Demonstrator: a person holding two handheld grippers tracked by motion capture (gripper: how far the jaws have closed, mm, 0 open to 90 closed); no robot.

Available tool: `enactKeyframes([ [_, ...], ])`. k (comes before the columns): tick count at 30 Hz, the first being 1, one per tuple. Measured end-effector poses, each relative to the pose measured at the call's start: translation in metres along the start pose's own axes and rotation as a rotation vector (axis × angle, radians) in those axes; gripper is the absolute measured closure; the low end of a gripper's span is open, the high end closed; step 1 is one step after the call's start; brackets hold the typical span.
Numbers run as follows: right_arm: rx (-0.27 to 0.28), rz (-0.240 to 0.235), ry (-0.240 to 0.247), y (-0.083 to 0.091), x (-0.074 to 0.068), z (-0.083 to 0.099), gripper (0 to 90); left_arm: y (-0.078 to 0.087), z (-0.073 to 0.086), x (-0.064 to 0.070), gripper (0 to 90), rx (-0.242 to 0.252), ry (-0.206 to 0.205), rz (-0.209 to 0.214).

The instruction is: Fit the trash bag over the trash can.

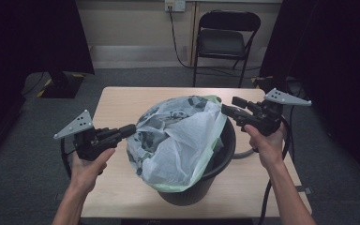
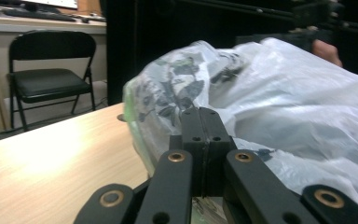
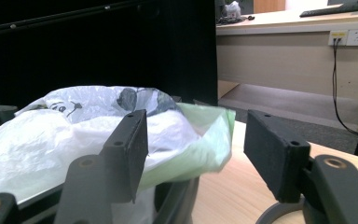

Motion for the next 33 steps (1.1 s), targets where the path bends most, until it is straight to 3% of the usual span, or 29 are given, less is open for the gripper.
enactKeyframes([
  [2,-0.003,-0.004,-0.002,-0.002,-0.001,0.0,39.2,0.002,-0.003,0.001,88.7,0.014,-0.005,0.007],
  [4,-0.004,-0.013,0.0,-0.003,-0.003,-0.001,39.0,0.003,-0.01,0.0,74.9,0.053,0.01,0.016],
  [6,-0.005,-0.019,0.0,-0.003,-0.005,-0.001,39.0,0.001,-0.017,-0.003,67.4,0.086,0.022,0.014],
  [8,-0.013,-0.028,0.0,-0.004,-0.006,-0.001,38.7,-0.006,-0.023,-0.007,65.4,0.105,0.063,0.02],
  [10,-0.021,-0.031,-0.002,-0.005,-0.007,0.002,38.7,-0.015,-0.021,-0.011,64.6,0.083,0.049,-0.003],
  [12,-0.029,-0.027,-0.003,-0.005,-0.006,0.005,38.5,-0.025,-0.016,-0.013,69.6,0.051,0.041,-0.02],
  [15,-0.04,-0.02,-0.004,-0.004,-0.003,0.009,38.1,-0.025,-0.011,-0.008,88.9,0.057,0.054,0.007],
  [17,-0.05,-0.015,-0.011,-0.004,-0.001,0.013,38.1,-0.022,-0.01,-0.007,90.0,0.059,0.057,-0.007],
  [22,-0.049,-0.022,-0.022,-0.003,0.0,0.013,41.5,-0.009,-0.008,0.002,90.0,0.034,0.03,0.016],
  [24,-0.058,-0.036,-0.026,-0.005,0.0,0.013,46.2,-0.004,-0.007,0.007,90.0,0.032,0.034,0.036],
  [27,-0.068,-0.06,-0.02,-0.009,-0.002,0.012,61.3,-0.002,-0.007,0.006,90.0,0.039,0.032,0.037],
  [31,-0.069,-0.069,-0.007,-0.011,-0.004,0.011,82.4,-0.006,-0.014,-0.001,64.4,0.077,0.055,0.02],
  [33,-0.067,-0.068,-0.007,-0.01,-0.003,0.011,89.0,-0.009,-0.017,-0.003,59.3,0.089,0.053,0.016],
])
Point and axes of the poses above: each handheld gripper's, and its own axes: y roughly backward along the jaws, z roughly out of its underside, x roughly to its right, the point moved 9 cm from there along -y, roughly forward along the jaws, and after that the axes turned 15 degrees about -z, right-handed, at the moved point
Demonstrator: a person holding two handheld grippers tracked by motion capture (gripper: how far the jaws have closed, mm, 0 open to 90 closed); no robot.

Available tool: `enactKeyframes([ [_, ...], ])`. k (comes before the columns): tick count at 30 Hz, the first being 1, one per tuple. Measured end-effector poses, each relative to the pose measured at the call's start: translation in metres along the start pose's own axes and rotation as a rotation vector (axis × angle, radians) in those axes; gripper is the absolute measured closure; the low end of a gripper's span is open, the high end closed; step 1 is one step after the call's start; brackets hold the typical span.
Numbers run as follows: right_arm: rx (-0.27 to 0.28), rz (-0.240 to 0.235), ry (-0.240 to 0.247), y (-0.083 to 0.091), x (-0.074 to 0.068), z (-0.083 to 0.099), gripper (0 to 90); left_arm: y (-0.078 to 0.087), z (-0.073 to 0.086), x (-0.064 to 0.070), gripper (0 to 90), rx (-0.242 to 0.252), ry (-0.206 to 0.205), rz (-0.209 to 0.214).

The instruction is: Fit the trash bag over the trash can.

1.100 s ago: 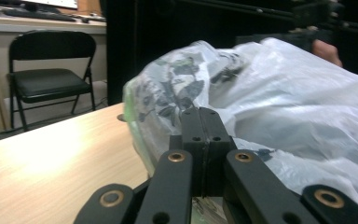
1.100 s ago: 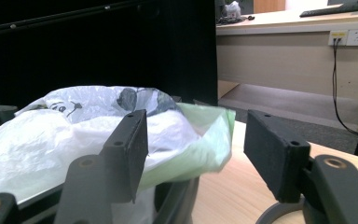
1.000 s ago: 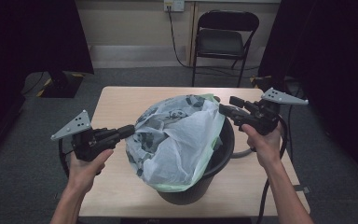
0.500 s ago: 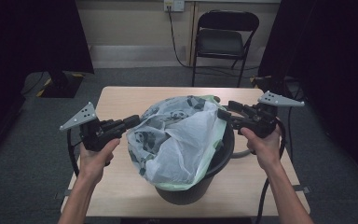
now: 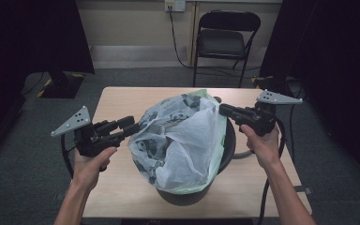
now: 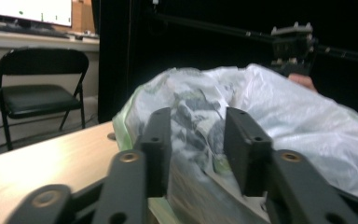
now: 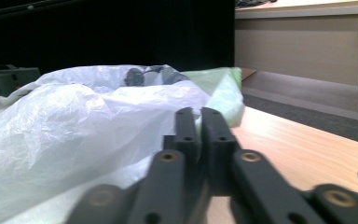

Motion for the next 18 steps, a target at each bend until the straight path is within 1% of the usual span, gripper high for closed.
enactKeyframes([
  [1,0.007,0.011,0.001,0.002,0.001,0.0,90.0,-0.004,-0.001,-0.002,54.7,-0.001,0.001,-0.02],
  [2,0.017,0.011,0.002,0.004,0.002,0.0,90.0,-0.006,-0.002,-0.004,50.5,-0.002,0.005,-0.026],
  [3,0.02,0.014,0.002,0.005,0.003,0.0,90.0,-0.01,-0.002,-0.006,50.8,-0.004,0.009,-0.034],
  [4,0.027,0.028,0.001,0.008,0.005,0.0,90.0,-0.012,-0.002,-0.007,51.0,-0.008,0.009,-0.043],
  [6,0.03,0.036,-0.004,0.013,0.008,0.003,90.0,-0.016,-0.001,-0.008,51.9,-0.013,0.019,-0.046],
  [7,0.03,0.049,-0.004,0.016,0.01,0.004,90.0,-0.019,0.0,-0.01,52.6,-0.015,0.014,-0.055],
  [8,0.027,0.055,-0.011,0.019,0.014,0.007,90.0,-0.02,0.001,-0.009,52.8,-0.017,0.021,-0.06],
  [9,0.027,0.06,-0.015,0.021,0.016,0.009,90.0,-0.022,0.003,-0.01,52.8,-0.024,0.011,-0.071],
  [10,0.025,0.066,-0.025,0.023,0.019,0.013,90.0,-0.023,0.004,-0.01,52.8,-0.026,0.001,-0.075],
  [12,0.019,0.066,-0.029,0.026,0.023,0.019,90.0,-0.024,0.006,-0.009,52.8,-0.03,0.006,-0.066],
  [14,0.014,0.061,-0.034,0.026,0.024,0.023,90.0,-0.024,0.008,-0.01,53.1,-0.033,0.004,-0.071],
  [15,0.006,0.06,-0.035,0.026,0.025,0.027,90.0,-0.024,0.008,-0.009,53.7,-0.036,0.01,-0.061],
  [17,-0.016,0.061,-0.035,0.022,0.025,0.034,90.0,-0.024,0.01,-0.011,55.2,-0.041,0.002,-0.073],
  [18,-0.03,0.062,-0.034,0.02,0.026,0.039,90.0,-0.024,0.01,-0.011,55.8,-0.033,0.02,-0.07],
])
Point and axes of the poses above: each handheld gripper's, and its own axes: y roughly backward along the jaws, z roughly out of its underside, x roughly to its right, the point moved 9 cm from there along -y, roughly forward along the jaws, and after that the axes turned 15 degrees about -z, right-handed, at the moved point
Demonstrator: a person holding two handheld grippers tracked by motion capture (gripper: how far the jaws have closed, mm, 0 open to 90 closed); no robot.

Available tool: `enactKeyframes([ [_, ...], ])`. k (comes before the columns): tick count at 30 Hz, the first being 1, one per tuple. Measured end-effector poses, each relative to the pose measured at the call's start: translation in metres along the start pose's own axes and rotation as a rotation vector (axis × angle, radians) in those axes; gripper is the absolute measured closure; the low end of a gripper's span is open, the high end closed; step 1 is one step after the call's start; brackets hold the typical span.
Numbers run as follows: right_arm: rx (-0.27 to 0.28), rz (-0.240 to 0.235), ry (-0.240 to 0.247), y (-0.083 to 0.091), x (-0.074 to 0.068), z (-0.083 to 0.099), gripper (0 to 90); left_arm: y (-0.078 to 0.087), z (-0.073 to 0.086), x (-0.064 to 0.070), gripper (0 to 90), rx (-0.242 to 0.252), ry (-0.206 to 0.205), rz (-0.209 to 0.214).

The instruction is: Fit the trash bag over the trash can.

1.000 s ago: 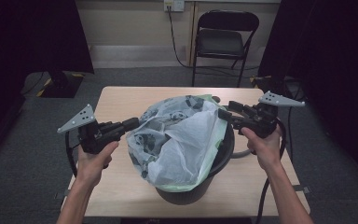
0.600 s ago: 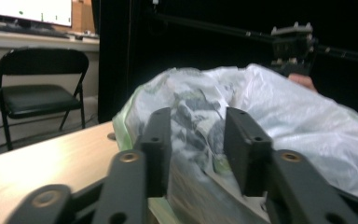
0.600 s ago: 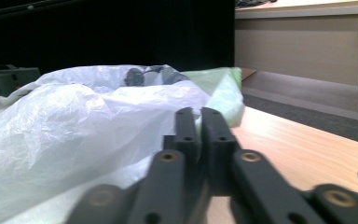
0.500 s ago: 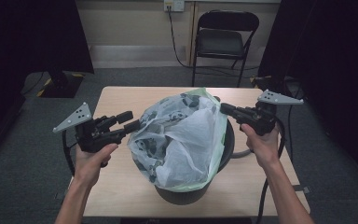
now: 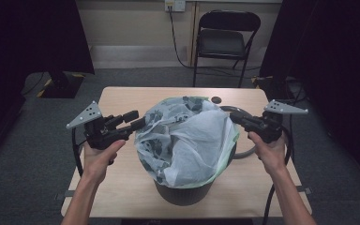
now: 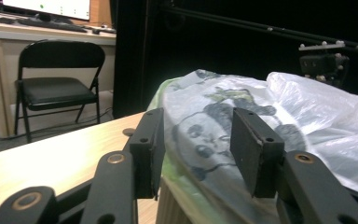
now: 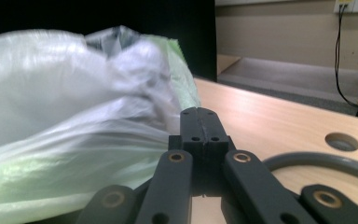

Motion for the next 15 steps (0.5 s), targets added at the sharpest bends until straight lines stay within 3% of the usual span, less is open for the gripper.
enactKeyframes([
  [6,-0.055,-0.025,-0.013,-0.015,-0.001,0.022,90.0,0.001,0.0,-0.001,61.0,-0.001,0.02,0.021],
  [15,-0.106,-0.03,-0.018,-0.023,0.002,0.041,90.0,-0.003,0.0,0.0,62.9,0.001,0.037,0.032],
])
Point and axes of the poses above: each handheld gripper's, and its own axes: y roughly backward along the jaws, z roughly out of its underside, x roughly to its right, the point moved 9 cm from there along -y, roughly forward along the jaws, and after that the axes turned 15 degrees about -z, right-handed, at the moved point
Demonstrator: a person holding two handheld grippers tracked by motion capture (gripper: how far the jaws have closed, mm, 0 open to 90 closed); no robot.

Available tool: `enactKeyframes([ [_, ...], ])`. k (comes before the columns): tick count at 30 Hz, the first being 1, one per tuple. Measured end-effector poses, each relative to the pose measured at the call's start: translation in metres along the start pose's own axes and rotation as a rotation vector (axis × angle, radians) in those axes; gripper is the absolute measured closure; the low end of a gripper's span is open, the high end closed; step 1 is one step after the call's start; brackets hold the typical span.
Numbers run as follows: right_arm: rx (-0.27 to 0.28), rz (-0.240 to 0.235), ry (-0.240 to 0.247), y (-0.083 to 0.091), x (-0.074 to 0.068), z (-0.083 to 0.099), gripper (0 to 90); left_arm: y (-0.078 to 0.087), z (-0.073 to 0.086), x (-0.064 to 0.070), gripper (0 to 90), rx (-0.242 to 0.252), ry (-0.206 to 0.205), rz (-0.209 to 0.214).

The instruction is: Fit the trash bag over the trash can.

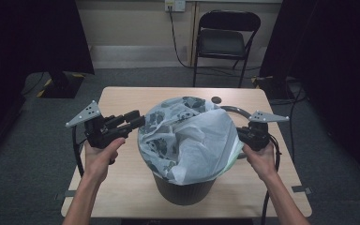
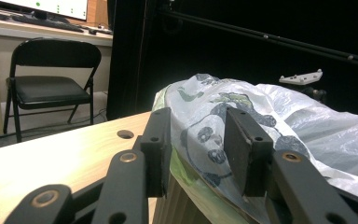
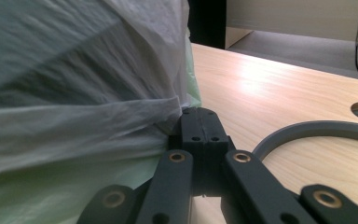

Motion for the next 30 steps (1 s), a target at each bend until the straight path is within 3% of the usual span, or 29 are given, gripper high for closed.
enactKeyframes([
  [3,0.008,0.01,0.018,0.0,0.0,-0.003,90.0,0.0,0.0,0.003,71.9,-0.005,-0.011,0.019],
  [4,0.018,0.008,0.02,0.001,0.001,-0.005,86.0,0.0,-0.001,0.004,73.8,-0.007,-0.016,0.012],
  [5,0.036,0.018,0.015,0.002,0.002,-0.008,75.7,0.0,-0.001,0.004,75.0,-0.007,-0.026,0.009],
  [9,0.077,0.047,0.002,0.009,0.006,-0.018,63.0,0.003,-0.003,0.001,88.0,-0.002,-0.018,0.021],
  [10,0.085,0.054,0.005,0.011,0.007,-0.021,63.6,0.003,-0.003,0.0,90.0,-0.003,-0.018,0.021],
  [17,0.145,0.081,0.01,0.028,0.005,-0.041,56.3,0.005,-0.006,0.001,90.0,0.001,-0.037,0.016],
  [18,0.15,0.084,0.015,0.03,0.005,-0.043,55.1,0.004,-0.008,0.001,88.7,0.004,-0.039,0.008],
  [21,0.165,0.091,0.022,0.035,0.002,-0.051,52.9,-0.002,-0.012,0.004,69.2,0.002,-0.04,0.016],
  [23,0.17,0.099,0.026,0.037,0.001,-0.056,50.4,-0.008,-0.012,0.007,60.3,-0.019,-0.066,0.016],
  [25,0.177,0.103,0.027,0.038,-0.001,-0.06,49.2,-0.014,-0.01,0.009,60.6,-0.044,-0.08,0.004],
  [30,0.184,0.1,0.04,0.039,-0.006,-0.065,47.7,-0.016,-0.008,0.012,88.8,-0.051,-0.103,0.01],
])
Point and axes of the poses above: each handheld gripper's, and its own axes: y roughly backward along the jaws, z roughly out of its underside, x roughly to its right, the point moved 9 cm from there along -y, roughly forward along the jaws, and after that the axes turned 15 degrees about -z, right-handed, at the moved point
